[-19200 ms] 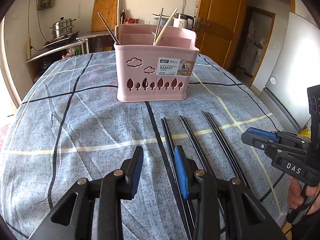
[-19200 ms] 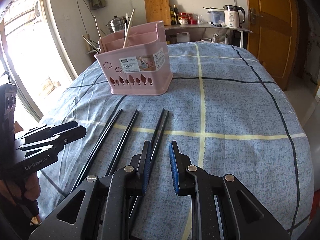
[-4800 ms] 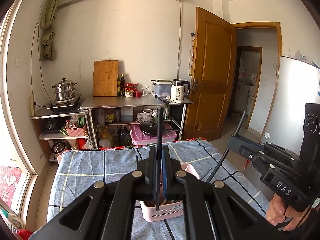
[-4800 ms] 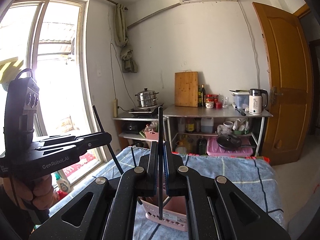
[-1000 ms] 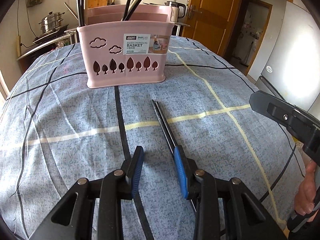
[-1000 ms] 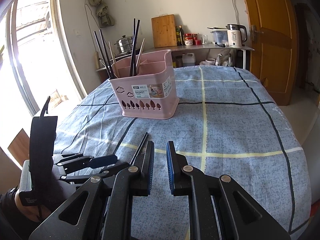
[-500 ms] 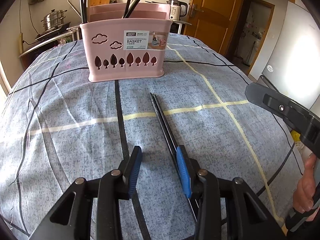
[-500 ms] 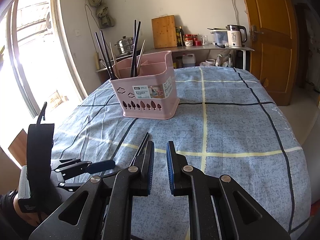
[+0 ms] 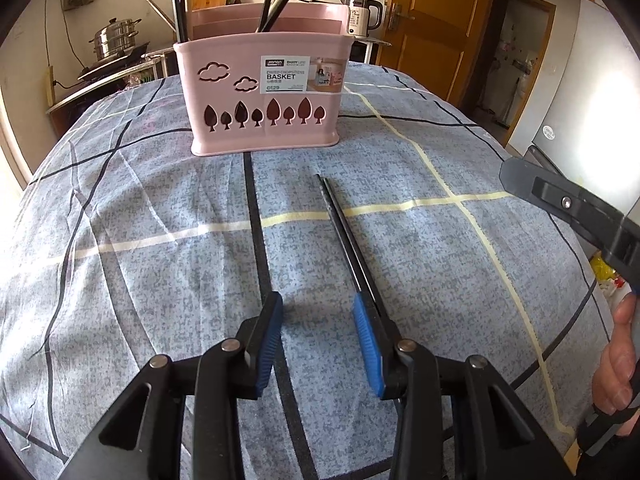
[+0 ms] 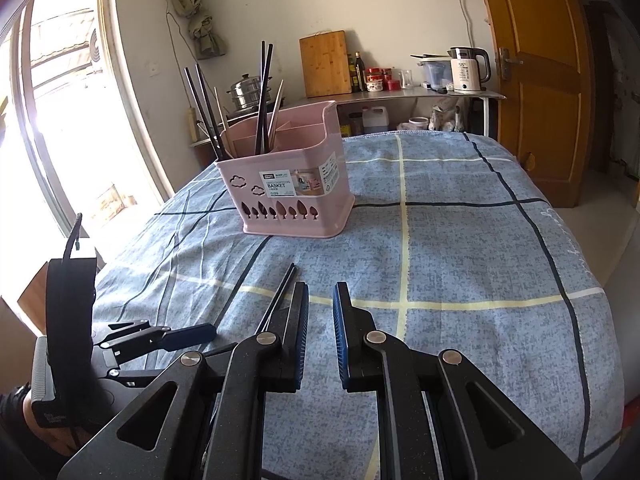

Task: Organize utensils
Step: 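Move both tools down to the last black chopsticks on the cloth, then close the left tool on one black chopstick while the right tool grasps the other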

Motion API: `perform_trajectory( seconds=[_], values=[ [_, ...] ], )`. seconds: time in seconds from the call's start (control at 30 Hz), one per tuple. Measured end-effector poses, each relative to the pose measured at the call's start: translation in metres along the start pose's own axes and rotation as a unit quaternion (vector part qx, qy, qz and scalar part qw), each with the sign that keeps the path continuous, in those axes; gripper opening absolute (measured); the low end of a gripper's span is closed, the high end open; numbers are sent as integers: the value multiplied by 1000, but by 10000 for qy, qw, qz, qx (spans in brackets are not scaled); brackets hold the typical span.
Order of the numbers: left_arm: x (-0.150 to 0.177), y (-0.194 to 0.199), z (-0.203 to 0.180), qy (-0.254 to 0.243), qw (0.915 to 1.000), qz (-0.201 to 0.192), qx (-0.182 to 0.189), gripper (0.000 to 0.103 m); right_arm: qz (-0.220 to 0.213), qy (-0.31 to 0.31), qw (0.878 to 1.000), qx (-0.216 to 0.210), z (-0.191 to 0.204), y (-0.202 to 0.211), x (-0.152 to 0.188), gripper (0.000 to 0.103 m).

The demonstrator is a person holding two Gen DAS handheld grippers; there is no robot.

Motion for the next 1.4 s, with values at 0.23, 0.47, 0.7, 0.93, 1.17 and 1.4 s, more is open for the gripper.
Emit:
perform_trajectory(
  seconds=[0.23,0.47,0.7,0.93,1.17,1.4],
  values=[
    [-3,-1,-3,82,9999,-73,97,40,7,-11,10000,11,-2,-2,0,13],
    [-7,-5,-14,-20,9999,-83,77,43,23,4,10000,-16,0,-3,0,13],
    [-3,-1,-4,98,9998,-138,136,42,8,13,10000,27,-2,0,0,13],
    [2,5,9,287,9993,-145,208,36,23,0,10000,9,-2,0,2,13],
    [7,7,14,182,9996,-162,115,33,33,-5,10000,2,-1,-1,2,13],
    [6,6,23,58,9997,-111,-186,22,44,82,10000,-7,4,0,2,13]
  ],
)
Point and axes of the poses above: each gripper's, at about its wrist camera, not at the fingertips, and y roughly against the way its jaws point, z to its left, x to its underside, the point moved 8 cm from there along -y, roughly the way its jaws point, and after that the axes turned 5 degrees about -x, right-handed, at the moved point
